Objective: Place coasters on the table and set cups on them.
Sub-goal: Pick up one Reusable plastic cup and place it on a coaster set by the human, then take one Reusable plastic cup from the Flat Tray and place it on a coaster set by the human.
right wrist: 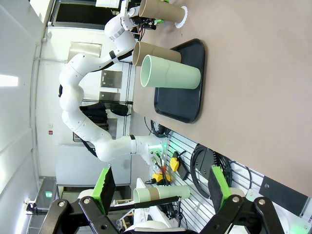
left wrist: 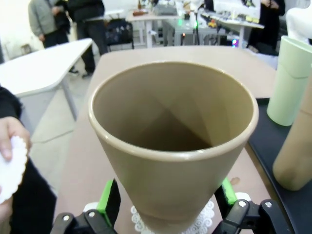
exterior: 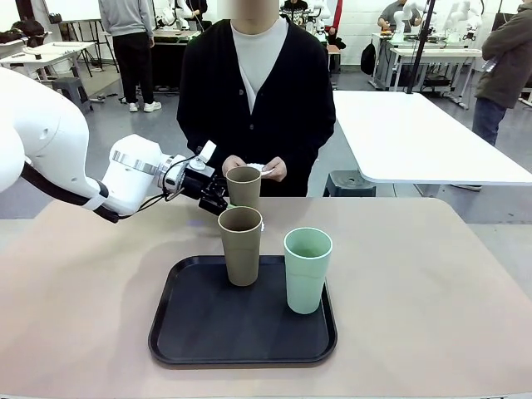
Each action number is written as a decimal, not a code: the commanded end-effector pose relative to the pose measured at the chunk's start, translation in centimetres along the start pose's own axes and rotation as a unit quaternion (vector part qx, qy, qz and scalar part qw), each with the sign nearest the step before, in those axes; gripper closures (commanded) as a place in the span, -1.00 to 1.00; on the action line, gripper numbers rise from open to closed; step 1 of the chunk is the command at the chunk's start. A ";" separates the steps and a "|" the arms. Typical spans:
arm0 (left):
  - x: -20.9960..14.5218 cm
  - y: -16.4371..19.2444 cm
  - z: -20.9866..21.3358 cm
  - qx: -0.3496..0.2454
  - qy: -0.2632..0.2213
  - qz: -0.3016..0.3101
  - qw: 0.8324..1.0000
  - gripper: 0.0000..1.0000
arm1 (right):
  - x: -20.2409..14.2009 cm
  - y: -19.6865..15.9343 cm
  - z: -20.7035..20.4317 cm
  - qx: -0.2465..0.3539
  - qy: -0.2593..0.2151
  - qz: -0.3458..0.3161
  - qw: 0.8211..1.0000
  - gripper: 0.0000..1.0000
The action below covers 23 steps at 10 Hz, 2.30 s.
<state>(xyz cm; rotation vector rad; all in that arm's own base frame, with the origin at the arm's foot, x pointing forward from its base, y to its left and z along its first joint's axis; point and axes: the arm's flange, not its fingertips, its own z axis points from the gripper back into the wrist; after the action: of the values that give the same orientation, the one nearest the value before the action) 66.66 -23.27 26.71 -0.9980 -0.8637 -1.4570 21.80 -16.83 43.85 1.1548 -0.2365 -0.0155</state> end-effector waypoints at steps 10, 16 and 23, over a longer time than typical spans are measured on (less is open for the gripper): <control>8.9 -9.2 9.9 0.097 0.345 0.041 0.933 -1.00 | 0.2 0.1 0.1 0.012 -0.006 0.008 1.000 -1.00; 23.1 -18.1 9.7 0.240 0.493 0.298 0.782 -1.00 | 0.2 0.1 0.1 0.012 -0.006 0.008 1.000 -1.00; 23.8 -19.6 10.0 0.264 0.491 0.318 0.767 -1.00 | 0.2 0.1 0.1 0.012 -0.006 0.008 1.000 -1.00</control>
<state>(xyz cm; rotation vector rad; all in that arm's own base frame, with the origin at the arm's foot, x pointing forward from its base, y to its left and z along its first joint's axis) 47.62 -21.19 52.90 0.0005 -0.0815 -0.8156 21.77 -16.85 43.84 1.1550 -0.2358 -0.0171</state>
